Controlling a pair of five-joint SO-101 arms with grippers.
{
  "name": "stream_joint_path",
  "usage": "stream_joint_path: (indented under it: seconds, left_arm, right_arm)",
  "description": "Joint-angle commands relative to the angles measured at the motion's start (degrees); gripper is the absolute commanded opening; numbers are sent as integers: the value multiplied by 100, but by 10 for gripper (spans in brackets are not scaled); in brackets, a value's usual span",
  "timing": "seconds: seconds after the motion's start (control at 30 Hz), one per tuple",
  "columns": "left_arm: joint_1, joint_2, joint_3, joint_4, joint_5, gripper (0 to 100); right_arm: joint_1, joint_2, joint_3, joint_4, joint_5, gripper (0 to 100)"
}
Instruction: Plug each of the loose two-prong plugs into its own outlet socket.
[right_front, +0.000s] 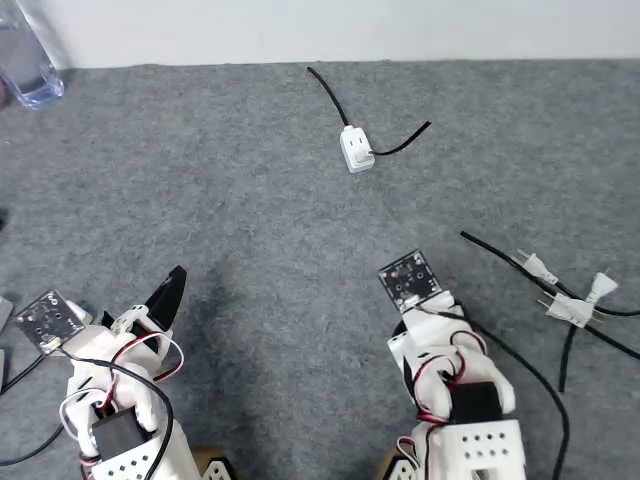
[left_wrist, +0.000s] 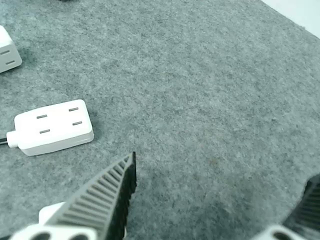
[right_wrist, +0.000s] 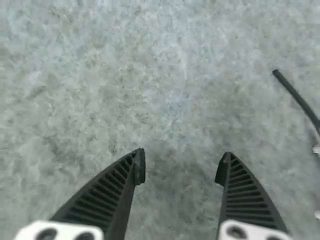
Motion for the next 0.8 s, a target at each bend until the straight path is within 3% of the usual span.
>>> stream_joint_path:
  seconds: [0.0,0.23,0.63,0.77]
  left_arm:
    - [-9,-53,-48,0,-9,476]
    - [-9,-53,-48,-9,-9,476]
    - [-18,-53,-48,18,-9,476]
    - [-396,-62,-163,-26,-325,476]
  right_arm:
    - [84,-48,211,-479,-44,221]
    - [84,-48,818,-1051,-44,221]
    - [75,-48,923,-1077,-18,221]
    - [57,-48,1002,-1182,-9,220]
